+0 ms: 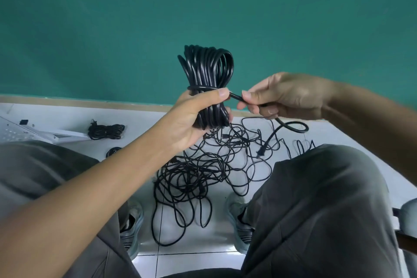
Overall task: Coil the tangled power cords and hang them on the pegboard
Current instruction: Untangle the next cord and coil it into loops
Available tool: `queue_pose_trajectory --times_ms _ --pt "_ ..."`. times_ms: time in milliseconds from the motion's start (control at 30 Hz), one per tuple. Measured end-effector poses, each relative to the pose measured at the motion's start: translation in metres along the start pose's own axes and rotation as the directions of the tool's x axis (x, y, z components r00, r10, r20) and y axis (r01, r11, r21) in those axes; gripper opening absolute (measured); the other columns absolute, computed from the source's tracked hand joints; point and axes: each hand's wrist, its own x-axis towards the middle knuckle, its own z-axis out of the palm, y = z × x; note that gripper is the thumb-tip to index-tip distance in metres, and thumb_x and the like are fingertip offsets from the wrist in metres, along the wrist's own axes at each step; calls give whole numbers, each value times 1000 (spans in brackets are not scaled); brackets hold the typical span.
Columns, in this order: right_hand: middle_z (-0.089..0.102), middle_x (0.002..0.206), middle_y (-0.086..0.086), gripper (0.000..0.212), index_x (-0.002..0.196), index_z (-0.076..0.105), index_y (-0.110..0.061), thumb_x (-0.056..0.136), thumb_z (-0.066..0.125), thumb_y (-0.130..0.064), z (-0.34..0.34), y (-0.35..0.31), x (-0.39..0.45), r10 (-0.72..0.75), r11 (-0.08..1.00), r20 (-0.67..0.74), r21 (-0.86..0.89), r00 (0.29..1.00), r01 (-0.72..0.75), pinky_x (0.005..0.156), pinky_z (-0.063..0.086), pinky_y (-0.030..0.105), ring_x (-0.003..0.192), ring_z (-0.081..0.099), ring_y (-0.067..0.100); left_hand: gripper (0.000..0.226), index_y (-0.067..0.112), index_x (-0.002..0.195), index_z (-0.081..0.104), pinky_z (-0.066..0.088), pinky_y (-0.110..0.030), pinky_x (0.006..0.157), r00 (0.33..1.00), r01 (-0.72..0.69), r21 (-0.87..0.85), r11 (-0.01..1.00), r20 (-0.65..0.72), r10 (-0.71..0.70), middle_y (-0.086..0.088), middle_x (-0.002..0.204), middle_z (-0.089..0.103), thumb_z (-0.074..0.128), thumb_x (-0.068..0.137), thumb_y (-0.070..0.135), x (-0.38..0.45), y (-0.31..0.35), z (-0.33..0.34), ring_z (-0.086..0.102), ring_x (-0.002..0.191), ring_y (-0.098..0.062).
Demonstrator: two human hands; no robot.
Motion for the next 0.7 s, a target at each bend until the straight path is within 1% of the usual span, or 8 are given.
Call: queue_pose_trajectory --times_ms 133,233,300,367,500,567,633,700 --pt "53 63 2 33 89 75 -1 79 71 -32 1 5 4 -62 998 -62 13 996 63 53 17 25 57 26 13 58 -2 113 56 59 -36 75 999 -12 21 1000 47 11 -17 104 60 87 68 19 -6 6 -1 65 72 -19" --pt "49 59 1 31 80 74 -3 76 74 -34 0 7 5 -91 995 -93 22 992 93 50 17 22 53 26 11 79 0 112 56 59 -35 72 994 26 -9 1000 109 -24 -7 92 69 101 56 33 -9 7 -2 66 69 -18" --pt "47 58 0 27 76 75 -7 76 74 -34 -1 12 4 -99 995 -114 21 989 102 48 20 20 51 26 10 82 3 116 54 58 -33 70 975 69 -47 996 214 -58 -5 89 68 99 59 40 -11 11 -4 62 68 -16" --pt "46 59 -1 25 76 76 -11 76 72 -35 -1 16 4 -111 992 -109 55 988 118 50 20 21 50 26 9 75 5 115 50 56 -31 67 941 120 -98 988 327 -82 -3 85 64 96 65 39 -14 16 -6 59 66 -15" --pt "47 63 -3 25 86 76 -9 88 61 -29 3 28 13 -146 952 34 275 989 131 54 18 24 51 27 7 66 7 123 38 57 -31 68 818 258 -193 947 565 -108 -6 86 61 86 81 28 -16 25 -9 61 70 -17" --pt "48 66 -4 26 89 77 -12 93 57 -27 2 35 18 -166 928 142 358 976 106 57 20 24 52 31 5 67 12 125 31 56 -33 69 770 318 -236 918 629 -105 -10 88 59 83 85 24 -17 28 -13 63 73 -21" --pt "50 68 -5 23 95 76 -12 93 65 -32 -1 39 23 -167 923 248 381 954 63 59 25 23 55 35 6 72 15 126 25 57 -35 69 723 376 -244 894 680 -119 -13 89 58 83 85 22 -18 29 -16 65 74 -23" --pt "49 70 -5 31 99 75 -10 88 74 -39 -7 37 28 -127 945 346 327 929 7 61 30 23 59 37 7 74 12 131 23 57 -34 71 663 405 -177 897 733 -154 -13 90 59 82 87 24 -18 29 -17 66 76 -22"
